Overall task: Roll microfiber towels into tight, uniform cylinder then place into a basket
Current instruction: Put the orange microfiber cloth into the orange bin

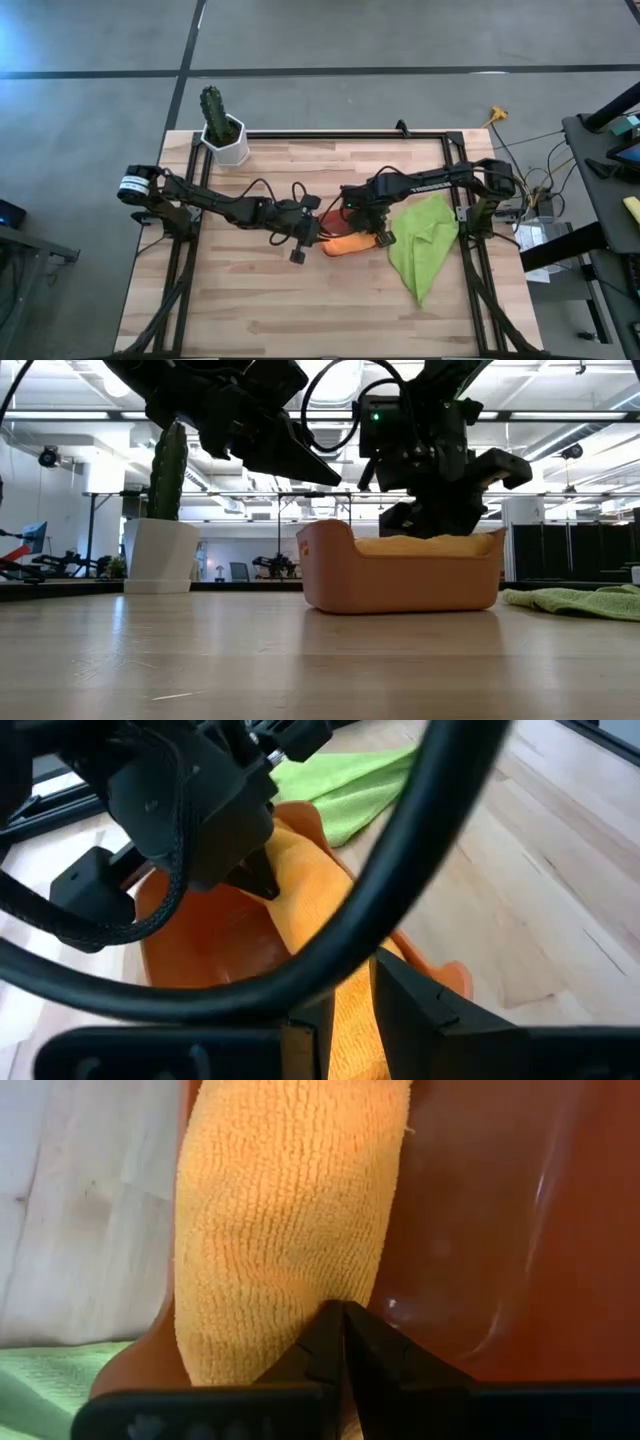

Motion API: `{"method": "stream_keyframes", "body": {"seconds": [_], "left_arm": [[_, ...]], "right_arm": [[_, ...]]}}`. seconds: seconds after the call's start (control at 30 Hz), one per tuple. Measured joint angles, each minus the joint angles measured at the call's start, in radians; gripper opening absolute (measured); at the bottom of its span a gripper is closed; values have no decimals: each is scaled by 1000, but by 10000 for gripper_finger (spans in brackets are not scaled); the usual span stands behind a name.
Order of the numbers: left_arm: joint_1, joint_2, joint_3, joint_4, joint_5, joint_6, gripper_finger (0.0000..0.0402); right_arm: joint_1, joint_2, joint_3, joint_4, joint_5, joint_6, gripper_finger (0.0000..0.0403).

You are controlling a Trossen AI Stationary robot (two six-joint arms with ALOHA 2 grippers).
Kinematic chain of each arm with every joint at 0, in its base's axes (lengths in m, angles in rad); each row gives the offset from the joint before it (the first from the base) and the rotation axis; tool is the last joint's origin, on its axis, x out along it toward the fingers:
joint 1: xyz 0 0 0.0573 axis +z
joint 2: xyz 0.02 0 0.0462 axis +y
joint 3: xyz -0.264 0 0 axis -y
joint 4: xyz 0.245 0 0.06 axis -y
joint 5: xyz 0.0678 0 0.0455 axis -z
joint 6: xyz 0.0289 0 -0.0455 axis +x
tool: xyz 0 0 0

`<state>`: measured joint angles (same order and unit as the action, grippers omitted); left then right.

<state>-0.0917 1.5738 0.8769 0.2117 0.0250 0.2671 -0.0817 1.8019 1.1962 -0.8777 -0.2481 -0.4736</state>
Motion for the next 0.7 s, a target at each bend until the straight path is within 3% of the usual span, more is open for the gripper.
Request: {"method": "stream_keyframes", "body": {"seconds": [0.3,0.43,0.57,0.7], "left_arm": [[0,0,0,-3,0,-24,52],[0,-8,6,-22,0,49,52],[14,-68,6,-30,-33,84,52],[25,-191,4,-189,-109,79,52]], "right_arm": [[-11,-24,39,-71,-40,19,9],[-20,-71,82,-80,-28,44,9],[-19,-98,107,61,50,92,9],[-19,-83,106,249,75,164,9]]}}
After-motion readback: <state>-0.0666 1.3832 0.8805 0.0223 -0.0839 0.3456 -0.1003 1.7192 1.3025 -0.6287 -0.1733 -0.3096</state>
